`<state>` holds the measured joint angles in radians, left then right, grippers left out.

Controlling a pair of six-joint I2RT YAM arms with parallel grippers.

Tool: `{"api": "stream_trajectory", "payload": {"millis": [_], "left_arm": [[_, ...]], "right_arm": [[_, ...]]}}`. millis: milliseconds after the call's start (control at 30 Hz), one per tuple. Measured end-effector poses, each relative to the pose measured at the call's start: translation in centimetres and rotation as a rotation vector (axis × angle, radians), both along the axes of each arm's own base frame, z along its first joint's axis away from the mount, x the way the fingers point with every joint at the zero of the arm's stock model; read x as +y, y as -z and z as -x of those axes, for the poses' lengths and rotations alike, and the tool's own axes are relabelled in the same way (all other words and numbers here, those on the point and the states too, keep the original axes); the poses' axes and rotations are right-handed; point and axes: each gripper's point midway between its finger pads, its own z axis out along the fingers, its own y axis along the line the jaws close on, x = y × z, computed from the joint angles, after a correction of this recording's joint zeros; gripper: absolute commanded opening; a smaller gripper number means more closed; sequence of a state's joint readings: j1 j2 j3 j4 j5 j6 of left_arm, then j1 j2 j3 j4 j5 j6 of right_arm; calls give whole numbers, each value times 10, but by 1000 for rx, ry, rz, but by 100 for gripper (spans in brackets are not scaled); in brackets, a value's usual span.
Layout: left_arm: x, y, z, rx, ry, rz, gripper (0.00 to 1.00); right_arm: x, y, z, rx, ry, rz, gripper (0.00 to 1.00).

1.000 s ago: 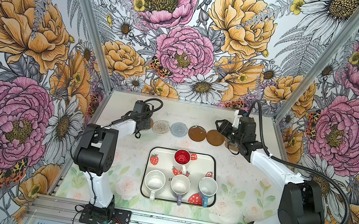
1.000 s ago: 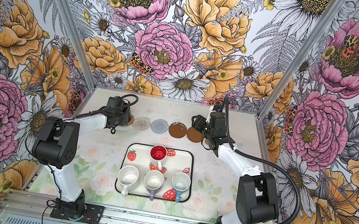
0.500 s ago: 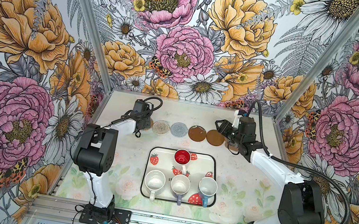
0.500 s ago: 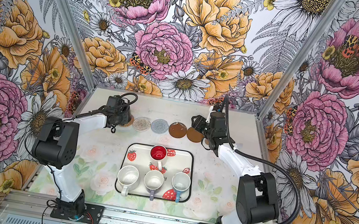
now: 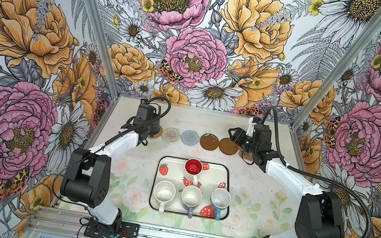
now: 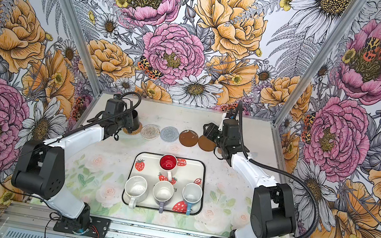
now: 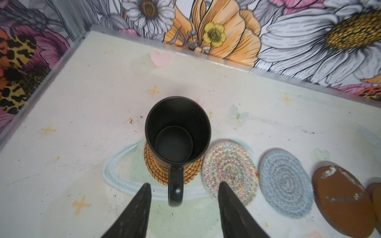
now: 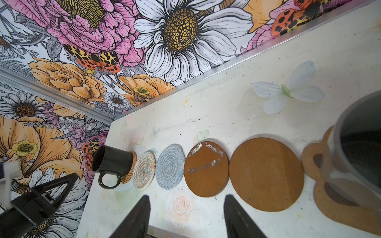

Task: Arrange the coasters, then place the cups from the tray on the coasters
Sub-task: 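Lower the black mug onto the rattan coaster and open the left gripper, then raise the left gripper off the black mug while the right gripper nears the tray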

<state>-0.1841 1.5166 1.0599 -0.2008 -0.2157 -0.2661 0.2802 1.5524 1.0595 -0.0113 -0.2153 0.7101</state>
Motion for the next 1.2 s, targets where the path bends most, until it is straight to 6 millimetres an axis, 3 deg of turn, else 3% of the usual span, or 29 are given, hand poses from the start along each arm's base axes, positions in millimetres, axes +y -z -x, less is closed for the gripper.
{"api": "stream_trajectory", "payload": {"millis": [200, 333, 633, 867, 1200], "left_arm": [[-39, -59, 39, -177, 31, 69, 57], [-71, -82, 69, -272, 107, 121, 58], [-79, -86, 84, -298, 136, 132, 59], [-76, -79, 91, -298, 145, 122, 59], [-74, -82, 96, -331, 151, 128, 60]], "right_arm": [[2, -3, 3, -2, -2, 4, 58], [9, -9, 9, -12, -19, 6, 57], [21, -33, 32, -44, -63, 49, 54], [22, -61, 70, -71, -105, 127, 53], [10, -57, 137, 17, -136, 270, 50]]}}
